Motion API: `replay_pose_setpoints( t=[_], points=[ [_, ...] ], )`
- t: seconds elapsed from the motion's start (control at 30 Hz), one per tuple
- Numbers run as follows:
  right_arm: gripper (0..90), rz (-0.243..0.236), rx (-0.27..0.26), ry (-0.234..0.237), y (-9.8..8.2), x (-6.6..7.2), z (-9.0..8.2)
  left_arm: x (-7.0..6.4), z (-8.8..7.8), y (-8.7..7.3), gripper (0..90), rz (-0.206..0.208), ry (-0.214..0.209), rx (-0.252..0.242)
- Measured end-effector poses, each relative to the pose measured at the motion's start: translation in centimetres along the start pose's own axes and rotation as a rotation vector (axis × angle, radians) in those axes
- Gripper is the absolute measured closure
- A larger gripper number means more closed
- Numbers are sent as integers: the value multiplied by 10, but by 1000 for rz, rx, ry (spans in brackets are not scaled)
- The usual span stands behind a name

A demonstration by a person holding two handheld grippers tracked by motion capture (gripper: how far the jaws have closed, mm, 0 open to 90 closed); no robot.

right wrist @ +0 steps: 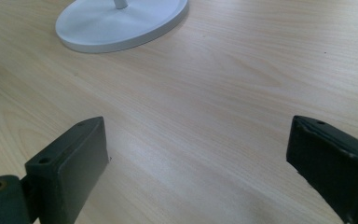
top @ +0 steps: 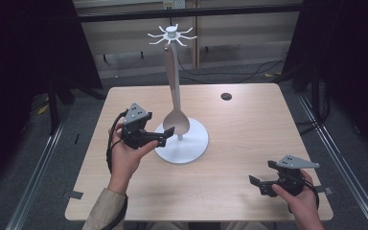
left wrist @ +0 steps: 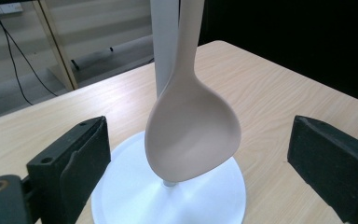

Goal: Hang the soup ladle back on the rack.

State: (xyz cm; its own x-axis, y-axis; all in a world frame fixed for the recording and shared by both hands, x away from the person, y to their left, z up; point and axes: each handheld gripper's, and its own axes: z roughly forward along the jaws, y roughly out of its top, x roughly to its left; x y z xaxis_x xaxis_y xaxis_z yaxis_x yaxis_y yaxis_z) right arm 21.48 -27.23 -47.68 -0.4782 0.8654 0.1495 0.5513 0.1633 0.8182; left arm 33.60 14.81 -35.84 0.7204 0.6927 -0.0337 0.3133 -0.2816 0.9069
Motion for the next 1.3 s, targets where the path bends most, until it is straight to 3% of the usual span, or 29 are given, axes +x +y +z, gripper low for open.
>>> replay_pose_setpoints(
  t=[0.57,1.07,1.3],
  points=[
    [48,-3,4,0,0,1,1,6,3,-40,43,-73,-12,19],
    [48,-7,8,0,-1,0,1,9,3,-72,43,-94,-18,47],
    [48,-11,8,4,-1,1,1,11,2,-76,43,-99,-17,51]
  ],
)
